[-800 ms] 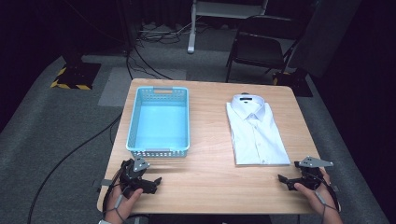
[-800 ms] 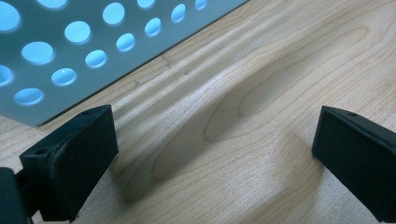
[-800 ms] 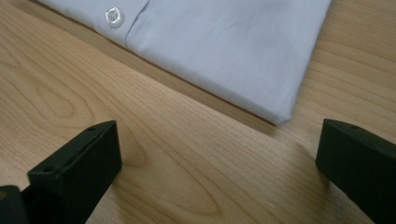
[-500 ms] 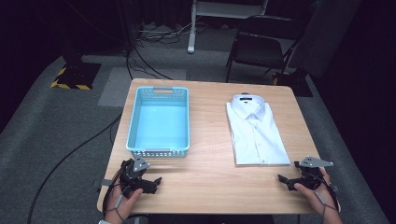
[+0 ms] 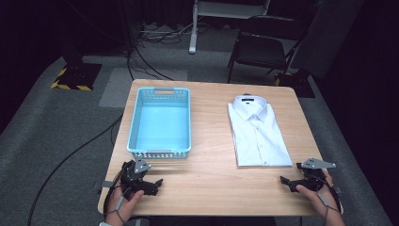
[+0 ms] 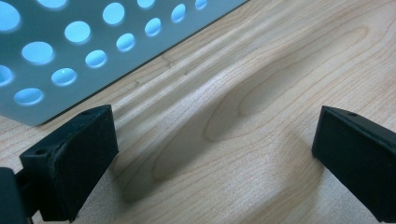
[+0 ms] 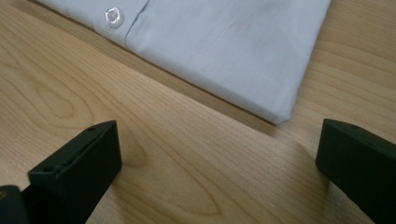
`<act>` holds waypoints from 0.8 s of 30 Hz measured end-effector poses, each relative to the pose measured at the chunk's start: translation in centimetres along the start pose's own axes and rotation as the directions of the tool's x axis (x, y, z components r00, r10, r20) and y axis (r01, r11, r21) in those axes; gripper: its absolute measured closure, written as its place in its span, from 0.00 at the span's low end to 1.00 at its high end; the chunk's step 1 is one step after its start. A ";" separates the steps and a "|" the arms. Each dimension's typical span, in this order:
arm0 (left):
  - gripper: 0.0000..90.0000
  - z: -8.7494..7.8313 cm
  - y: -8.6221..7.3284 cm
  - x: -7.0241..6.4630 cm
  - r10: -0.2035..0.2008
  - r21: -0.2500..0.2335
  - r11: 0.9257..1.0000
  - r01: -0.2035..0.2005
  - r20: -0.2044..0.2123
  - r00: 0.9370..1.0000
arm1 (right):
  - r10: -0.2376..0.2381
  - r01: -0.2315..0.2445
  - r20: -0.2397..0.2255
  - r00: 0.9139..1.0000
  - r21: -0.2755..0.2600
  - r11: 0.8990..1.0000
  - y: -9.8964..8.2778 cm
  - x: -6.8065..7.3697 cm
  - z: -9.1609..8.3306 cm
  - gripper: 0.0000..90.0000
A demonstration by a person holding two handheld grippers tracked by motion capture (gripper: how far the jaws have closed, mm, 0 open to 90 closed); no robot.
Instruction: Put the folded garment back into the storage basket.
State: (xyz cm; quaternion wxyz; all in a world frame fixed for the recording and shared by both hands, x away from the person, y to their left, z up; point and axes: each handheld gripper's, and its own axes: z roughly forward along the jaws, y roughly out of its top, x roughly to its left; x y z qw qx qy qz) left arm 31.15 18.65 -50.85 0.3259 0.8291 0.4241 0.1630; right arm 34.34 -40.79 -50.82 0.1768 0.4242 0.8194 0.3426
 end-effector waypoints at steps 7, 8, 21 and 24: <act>0.00 0.0 0.0 0.0 0.000 0.000 1.000 0.000 0.000 1.000 | 0.004 -0.004 0.002 1.000 0.000 1.000 0.0 0.0 0.0 0.00; 0.00 0.0 0.0 0.0 0.000 0.000 1.000 0.000 0.000 1.000 | 0.006 -0.006 0.002 1.000 0.000 1.000 0.1 0.0 0.0 0.00; 0.00 0.0 0.0 0.0 0.000 0.000 1.000 0.000 0.000 1.000 | 0.057 -0.055 0.016 0.998 -0.091 0.994 1.5 -0.4 -2.0 0.04; 0.00 0.0 0.0 0.0 0.000 0.000 1.000 0.000 0.000 1.000 | 0.059 -0.057 0.020 0.998 -0.099 0.993 2.1 -0.4 -2.4 0.05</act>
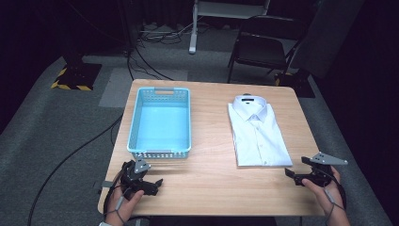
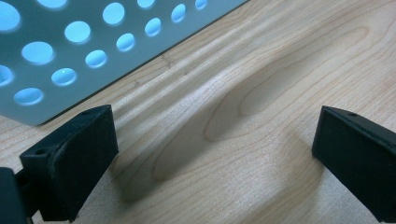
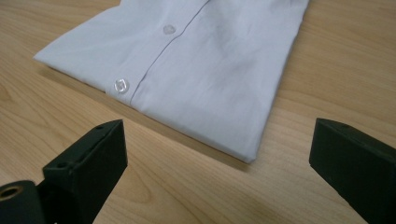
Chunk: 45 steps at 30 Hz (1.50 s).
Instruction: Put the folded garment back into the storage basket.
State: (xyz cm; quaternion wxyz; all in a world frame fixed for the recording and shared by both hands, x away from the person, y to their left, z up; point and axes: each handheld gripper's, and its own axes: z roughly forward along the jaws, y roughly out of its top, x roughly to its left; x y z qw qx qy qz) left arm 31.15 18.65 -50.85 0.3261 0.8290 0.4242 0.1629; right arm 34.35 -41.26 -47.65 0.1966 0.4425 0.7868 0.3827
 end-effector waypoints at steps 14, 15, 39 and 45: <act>0.00 0.0 0.0 0.0 0.000 0.000 1.000 0.000 0.000 1.000 | 0.005 -0.005 0.018 1.000 -0.011 1.000 2.2 -0.3 -1.3 0.06; 0.00 0.0 0.0 0.0 0.000 0.000 1.000 0.000 0.000 1.000 | 0.006 -0.006 0.020 1.000 -0.012 1.000 2.4 -0.3 -1.4 0.06; 0.00 0.0 0.0 0.0 0.000 0.000 1.000 0.000 0.000 1.000 | -0.013 0.016 0.046 0.999 -0.048 0.999 6.7 -0.5 -2.2 0.06; 0.00 0.1 0.1 0.0 -0.003 -0.001 1.000 0.003 -0.002 1.000 | -0.017 0.019 0.043 0.999 -0.053 0.998 7.9 -0.5 -2.0 0.06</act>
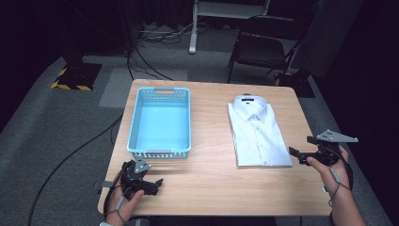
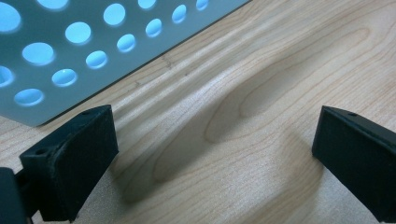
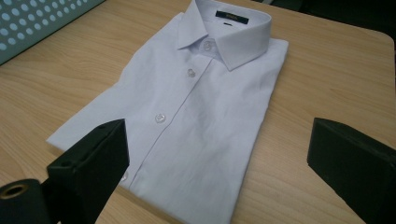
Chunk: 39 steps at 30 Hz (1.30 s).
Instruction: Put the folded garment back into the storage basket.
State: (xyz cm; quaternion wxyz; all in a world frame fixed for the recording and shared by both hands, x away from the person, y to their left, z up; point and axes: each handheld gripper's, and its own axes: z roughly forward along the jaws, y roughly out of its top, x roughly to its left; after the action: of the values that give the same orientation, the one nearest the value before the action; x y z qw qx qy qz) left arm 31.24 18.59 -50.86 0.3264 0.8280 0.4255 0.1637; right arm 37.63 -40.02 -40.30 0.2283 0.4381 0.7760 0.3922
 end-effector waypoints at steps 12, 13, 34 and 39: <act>0.00 0.0 0.0 0.0 0.000 0.001 1.000 0.000 -0.002 1.000 | 0.015 -0.015 0.009 1.000 -0.015 1.000 2.4 -0.5 1.0 0.06; 0.00 0.0 0.0 0.0 0.000 0.001 1.000 0.000 -0.002 1.000 | 0.016 -0.015 0.010 1.000 -0.017 1.000 2.6 -0.5 1.1 0.06; 0.00 0.0 0.0 0.0 0.000 0.001 1.000 0.000 -0.002 1.000 | 0.030 -0.026 0.056 0.998 -0.072 0.997 6.4 0.0 4.2 0.02; 0.00 0.0 0.0 0.0 0.000 0.001 1.000 0.000 -0.002 1.000 | 0.031 -0.028 0.038 0.999 -0.074 0.997 7.0 0.2 4.9 0.02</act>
State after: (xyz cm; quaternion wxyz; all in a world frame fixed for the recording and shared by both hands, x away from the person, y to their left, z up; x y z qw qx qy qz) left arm 31.30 18.58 -50.86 0.3257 0.8281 0.4257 0.1642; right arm 44.50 -35.67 -37.53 0.2535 0.4482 0.7499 0.4154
